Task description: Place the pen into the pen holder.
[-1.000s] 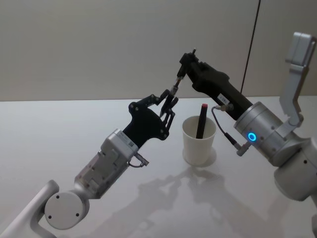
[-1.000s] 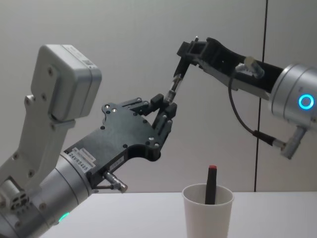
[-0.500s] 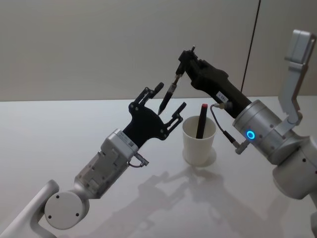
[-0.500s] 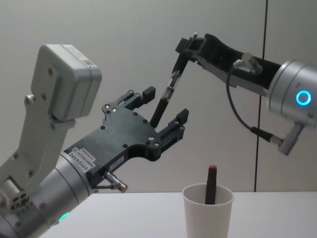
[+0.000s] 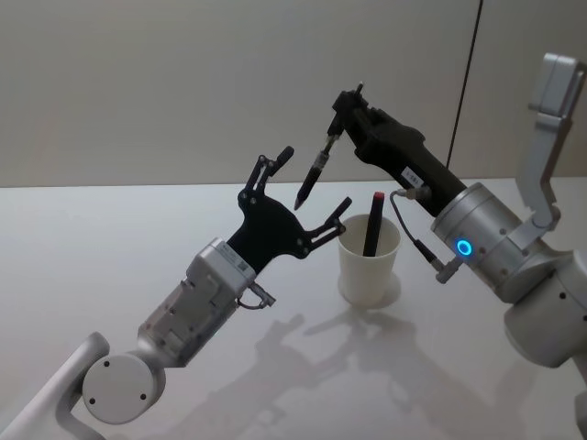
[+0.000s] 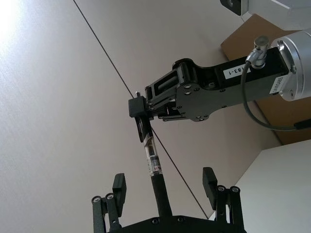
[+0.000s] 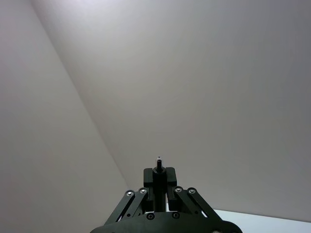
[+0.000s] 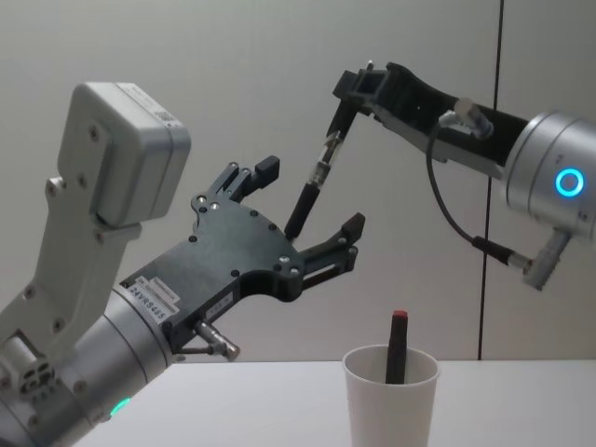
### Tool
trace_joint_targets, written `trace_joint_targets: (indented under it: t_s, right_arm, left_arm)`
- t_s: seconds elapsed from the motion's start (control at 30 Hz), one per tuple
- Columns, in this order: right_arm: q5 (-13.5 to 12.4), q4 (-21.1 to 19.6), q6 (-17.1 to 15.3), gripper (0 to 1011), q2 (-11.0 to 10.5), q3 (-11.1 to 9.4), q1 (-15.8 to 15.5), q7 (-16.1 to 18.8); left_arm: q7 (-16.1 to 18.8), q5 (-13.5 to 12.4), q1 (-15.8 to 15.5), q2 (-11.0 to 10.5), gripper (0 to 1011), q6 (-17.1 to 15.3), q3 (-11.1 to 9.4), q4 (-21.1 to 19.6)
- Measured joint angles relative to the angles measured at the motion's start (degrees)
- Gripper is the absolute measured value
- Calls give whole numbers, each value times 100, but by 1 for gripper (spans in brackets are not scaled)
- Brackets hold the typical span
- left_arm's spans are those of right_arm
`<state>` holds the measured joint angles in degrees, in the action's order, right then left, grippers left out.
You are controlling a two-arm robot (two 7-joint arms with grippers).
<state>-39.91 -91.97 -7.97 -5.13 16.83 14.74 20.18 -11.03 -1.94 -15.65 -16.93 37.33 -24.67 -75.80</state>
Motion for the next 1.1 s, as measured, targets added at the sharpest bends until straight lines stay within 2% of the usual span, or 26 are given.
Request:
trace_joint_targets:
  t_s: [0.33,0.53,0.73,0.87,1.1]
  right_arm:
    - [401,-63,230,142,-14,57,-46,-308]
    - [865,-136,427,142,-16,119,-103,-634]
    - [1489,-183,618,142,-6,188,-165,-1082]
    - [1798,-187,692,142,4,223,-189,-1286]
    - [2614,-77,852,142,53,313,-221,-1843]
  left_arm:
    - [4,3,0,0,1003,0,0,0]
    - [4,4,0,0,1003,0,0,0]
    - [4,3,0,0,1003,0,0,0]
    - [4,3,0,1,1003,0,0,0]
    - [4,3,0,0,1003,0,0,0]
